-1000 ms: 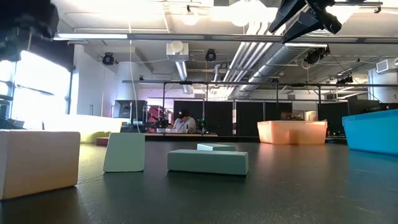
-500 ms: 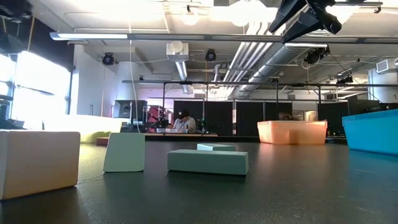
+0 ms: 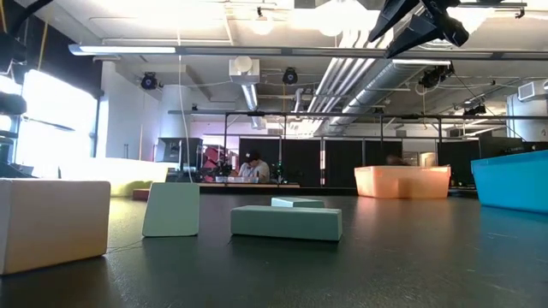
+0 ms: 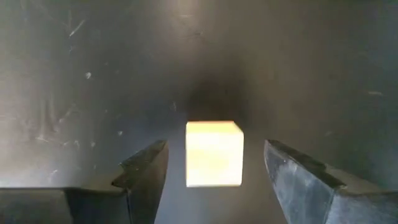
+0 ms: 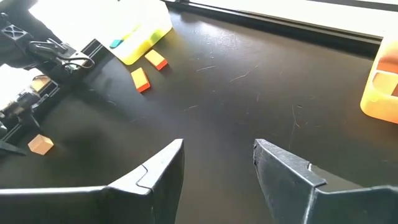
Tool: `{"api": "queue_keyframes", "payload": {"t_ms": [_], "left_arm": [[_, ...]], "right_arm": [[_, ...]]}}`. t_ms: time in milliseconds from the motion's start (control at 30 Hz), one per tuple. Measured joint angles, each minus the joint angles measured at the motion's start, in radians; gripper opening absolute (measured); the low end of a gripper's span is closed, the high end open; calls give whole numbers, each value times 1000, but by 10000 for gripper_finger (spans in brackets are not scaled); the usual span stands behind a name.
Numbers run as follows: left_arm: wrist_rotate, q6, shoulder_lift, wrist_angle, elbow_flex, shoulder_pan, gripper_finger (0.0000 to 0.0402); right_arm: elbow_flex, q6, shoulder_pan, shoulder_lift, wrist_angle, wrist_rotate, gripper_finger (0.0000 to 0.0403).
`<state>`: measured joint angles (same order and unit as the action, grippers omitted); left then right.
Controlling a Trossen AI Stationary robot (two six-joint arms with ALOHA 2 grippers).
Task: Sort blocks by size
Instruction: Put the pink square block into the yellow bin
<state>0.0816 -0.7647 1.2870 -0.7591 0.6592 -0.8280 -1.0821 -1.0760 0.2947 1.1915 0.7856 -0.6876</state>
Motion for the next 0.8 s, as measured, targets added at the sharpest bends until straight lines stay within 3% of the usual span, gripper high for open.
{"api": "queue_keyframes", "payload": {"t_ms": [167,300,600,667,800], "left_arm": [[1,-3,36,80,-23,0,240],[1,-53,76,123,-23,0,204],[4,-257,78,200,34,65,38],[37,-256,67,206,86,104,10],[191,-172,55,205,208,189,13]], "right_arm": [[0,0,0,0,0,0,188],[0,0,0,0,-2,0,188],[0,2,0,0,-44,0,188],[0,19,0,0,-82,-6,188],[0,120,0,0,-198,-44,188]]}}
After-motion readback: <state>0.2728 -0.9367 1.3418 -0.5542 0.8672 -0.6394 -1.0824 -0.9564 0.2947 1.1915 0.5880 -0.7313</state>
